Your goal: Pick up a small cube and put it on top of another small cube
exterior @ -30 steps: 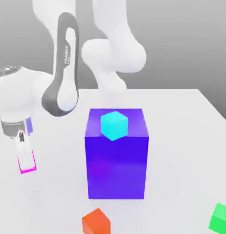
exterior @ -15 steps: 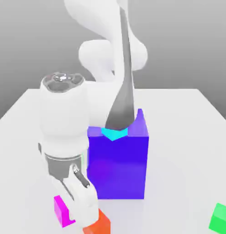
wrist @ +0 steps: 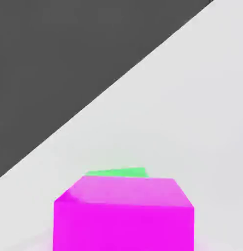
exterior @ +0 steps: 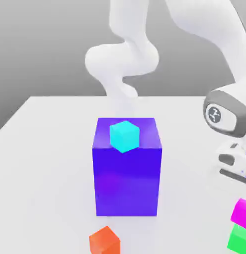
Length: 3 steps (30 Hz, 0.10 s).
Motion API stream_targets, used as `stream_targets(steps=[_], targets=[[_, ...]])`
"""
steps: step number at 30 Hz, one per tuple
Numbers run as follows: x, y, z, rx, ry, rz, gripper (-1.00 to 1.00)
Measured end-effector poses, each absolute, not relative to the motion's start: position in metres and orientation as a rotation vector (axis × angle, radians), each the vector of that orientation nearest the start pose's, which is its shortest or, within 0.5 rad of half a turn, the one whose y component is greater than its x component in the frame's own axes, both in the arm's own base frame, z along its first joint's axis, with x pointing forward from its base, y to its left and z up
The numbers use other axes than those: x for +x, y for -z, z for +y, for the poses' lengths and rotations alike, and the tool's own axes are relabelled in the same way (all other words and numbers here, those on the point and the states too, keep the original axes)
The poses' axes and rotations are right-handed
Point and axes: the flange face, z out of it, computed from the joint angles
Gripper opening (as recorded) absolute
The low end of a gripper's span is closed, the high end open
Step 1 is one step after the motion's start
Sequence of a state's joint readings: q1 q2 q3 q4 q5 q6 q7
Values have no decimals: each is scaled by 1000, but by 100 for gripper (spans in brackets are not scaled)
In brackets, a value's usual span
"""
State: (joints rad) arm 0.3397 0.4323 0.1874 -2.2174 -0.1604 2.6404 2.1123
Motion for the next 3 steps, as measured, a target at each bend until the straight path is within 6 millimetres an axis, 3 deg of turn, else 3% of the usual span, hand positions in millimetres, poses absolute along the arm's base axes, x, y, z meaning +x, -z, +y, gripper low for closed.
stream_targets(steps=[3], targets=[[471, -182, 282, -2337, -1, 2094, 100]])
